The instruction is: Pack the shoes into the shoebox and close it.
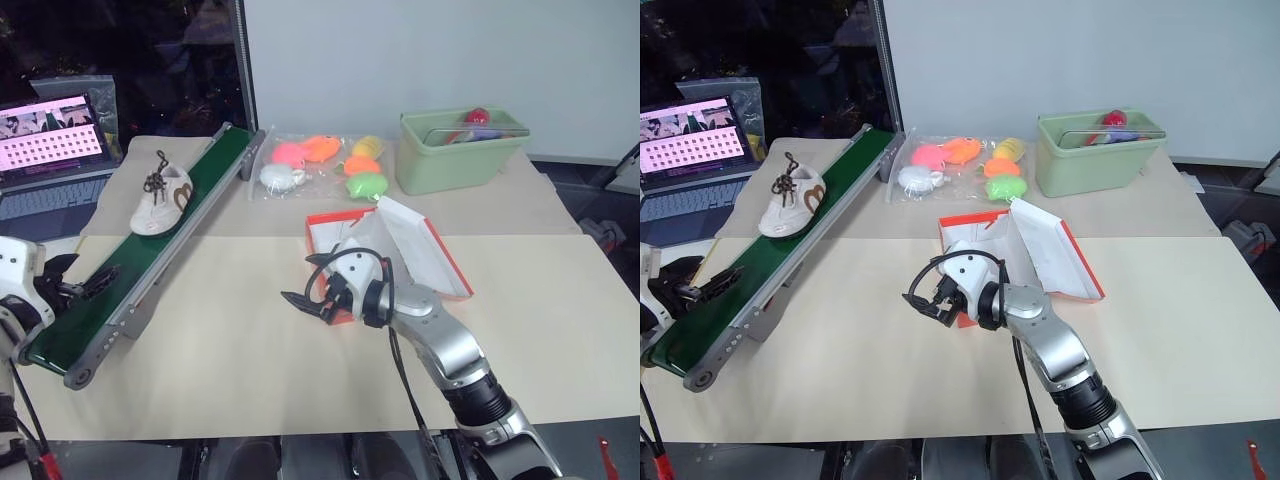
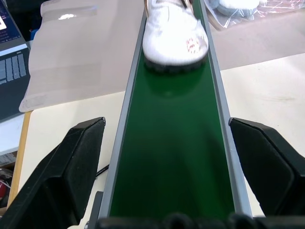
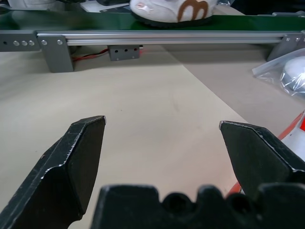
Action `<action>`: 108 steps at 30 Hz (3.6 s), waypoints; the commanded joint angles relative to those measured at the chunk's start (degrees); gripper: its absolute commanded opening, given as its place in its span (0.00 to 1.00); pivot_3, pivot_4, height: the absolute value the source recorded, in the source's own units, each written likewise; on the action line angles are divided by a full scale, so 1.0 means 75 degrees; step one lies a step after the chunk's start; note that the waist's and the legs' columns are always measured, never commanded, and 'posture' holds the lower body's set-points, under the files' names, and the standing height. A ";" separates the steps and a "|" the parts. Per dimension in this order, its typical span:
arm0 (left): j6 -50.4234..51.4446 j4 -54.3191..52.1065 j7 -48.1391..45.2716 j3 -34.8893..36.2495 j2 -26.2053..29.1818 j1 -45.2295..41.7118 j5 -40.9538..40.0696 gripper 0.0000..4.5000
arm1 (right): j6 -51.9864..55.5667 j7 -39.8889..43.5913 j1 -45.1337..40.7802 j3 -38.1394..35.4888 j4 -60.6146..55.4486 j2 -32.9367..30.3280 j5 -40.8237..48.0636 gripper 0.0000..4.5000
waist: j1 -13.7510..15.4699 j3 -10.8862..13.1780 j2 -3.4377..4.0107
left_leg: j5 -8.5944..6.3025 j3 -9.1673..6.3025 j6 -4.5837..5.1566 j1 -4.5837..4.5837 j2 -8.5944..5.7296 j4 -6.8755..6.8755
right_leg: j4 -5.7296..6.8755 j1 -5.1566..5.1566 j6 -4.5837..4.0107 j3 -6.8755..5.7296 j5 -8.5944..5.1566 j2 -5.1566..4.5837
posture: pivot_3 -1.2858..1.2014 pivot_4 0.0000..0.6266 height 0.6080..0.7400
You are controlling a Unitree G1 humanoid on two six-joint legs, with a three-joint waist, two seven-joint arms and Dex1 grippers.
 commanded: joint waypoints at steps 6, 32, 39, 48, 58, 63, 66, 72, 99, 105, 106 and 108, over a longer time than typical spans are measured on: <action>-0.0205 0.0230 -0.0067 -0.0047 0.0156 -0.0419 0.0008 0.99 | -0.0147 -0.0029 -0.0022 -0.0106 -0.0203 0.0026 -0.0011 1.00 | 0.0006 0.0000 0.0000 | 0.0000 0.0000 0.0000 0.0000 -0.0001 0.0001 | 0.0001 0.0001 0.0000 0.0000 0.0000 0.0000 | 0.52 0.24 0.92; -0.0498 0.1074 -0.0266 -0.1006 -0.0347 -0.0651 0.0581 0.67 | 0.0349 -0.0515 0.0290 -0.0451 -0.0628 0.0065 0.0154 1.00 | 0.0287 -0.0012 0.0021 | 0.0001 0.0001 0.0001 0.0045 -0.0013 0.0014 | 0.0009 0.0048 0.0001 -0.0006 -0.0001 -0.0008 | 0.52 0.24 0.92; -0.0905 -0.1137 0.1852 -0.0671 -0.1053 -0.1100 0.0713 0.67 | 0.0542 -0.0762 0.0097 -0.0686 -0.0421 0.0192 0.0223 1.00 | 0.0354 -0.0013 -0.0007 | 0.0009 -0.0001 -0.0001 0.0039 -0.0009 0.0019 | 0.0024 0.0041 0.0000 -0.0007 0.0003 -0.0004 | 0.52 0.24 0.92; 0.0263 -0.5019 0.3627 -0.1748 -0.2786 -0.1188 0.0610 0.67 | 0.2794 -0.1680 -0.0643 -0.2523 0.0088 0.1617 0.2055 1.00 | 0.0184 -0.0016 -0.0028 | 0.0001 -0.0003 -0.0003 -0.0013 -0.0012 0.0011 | 0.0007 0.0017 0.0012 -0.0005 0.0018 -0.0018 | 0.52 0.24 0.92; 0.1264 -0.6805 0.3445 -0.3940 -0.4150 -0.0234 0.0331 0.67 | 0.4770 -0.3705 -0.1972 -0.5301 0.1266 0.3101 0.5455 1.00 | -0.0031 -0.0006 -0.0008 | 0.0001 -0.0007 -0.0002 -0.0009 -0.0010 0.0012 | -0.0001 0.0011 0.0011 -0.0002 0.0018 -0.0010 | 0.52 0.24 0.92; 0.1434 -0.6679 0.3320 -0.4187 -0.4368 -0.0693 0.0229 0.67 | 0.4621 -0.3955 -0.2069 -0.5136 0.1355 0.3146 0.5713 1.00 | -0.0026 -0.0003 0.0010 | 0.0002 -0.0005 0.0000 -0.0008 -0.0011 0.0013 | -0.0002 0.0013 0.0013 0.0005 0.0017 0.0000 | 0.52 0.24 0.92; 0.1492 -0.6490 0.3169 -0.4279 -0.4511 -0.1035 0.0130 0.67 | 0.4505 -0.4023 -0.2115 -0.4981 0.1371 0.3232 0.5834 1.00 | -0.0008 -0.0003 0.0010 | 0.0002 -0.0004 0.0000 -0.0009 -0.0014 0.0014 | -0.0006 0.0015 0.0015 0.0006 0.0016 -0.0001 | 0.52 0.24 0.92; 0.1861 -0.6180 0.2665 -0.4529 -0.4770 -0.1336 -0.0223 0.67 | 0.4221 -0.4089 -0.2305 -0.4668 0.1532 0.3489 0.6126 1.00 | -0.0007 -0.0003 0.0010 | 0.0002 -0.0004 0.0000 -0.0012 -0.0013 0.0014 | -0.0008 0.0014 0.0016 0.0006 0.0015 -0.0001 | 0.52 0.24 0.92; 0.2288 -0.6477 0.2208 -0.4917 -0.4247 -0.1083 -0.0147 0.67 | 0.3617 -0.4548 -0.2226 -0.4585 0.1416 0.3205 0.6775 0.26 | -0.0003 0.0000 0.0014 | 0.0002 -0.0004 0.0000 -0.0013 -0.0011 0.0013 | -0.0015 0.0014 0.0017 0.0006 0.0014 0.0001 | 0.52 0.24 0.92; 0.1918 -0.6521 0.2051 -0.5069 -0.4002 -0.1093 0.0190 1.00 | 0.3235 -0.4786 -0.2364 -0.4801 0.1576 0.3185 0.6715 0.25 | -0.0007 0.0000 0.0015 | 0.0002 -0.0004 0.0000 -0.0013 -0.0011 0.0013 | -0.0015 0.0013 0.0017 0.0006 0.0014 0.0001 | 0.52 0.24 0.92; 0.1862 -0.6571 0.2016 -0.5024 -0.3942 -0.1083 0.0190 1.00 | 0.3132 -0.4843 -0.2414 -0.4885 0.1636 0.3153 0.6712 0.25 | -0.0010 0.0001 0.0015 | 0.0002 -0.0004 0.0000 -0.0013 -0.0011 0.0013 | -0.0015 0.0013 0.0017 0.0006 0.0014 0.0001 | 0.52 0.24 0.92; 0.1841 -0.6629 0.2022 -0.4891 -0.3902 -0.1077 0.0101 1.00 | 0.3002 -0.4909 -0.2480 -0.4986 0.1711 0.3082 0.6727 0.25 | -0.0009 0.0001 0.0016 | 0.0002 -0.0004 0.0000 -0.0013 -0.0011 0.0012 | -0.0016 0.0013 0.0017 0.0006 0.0014 0.0001 | 0.52 0.24 0.92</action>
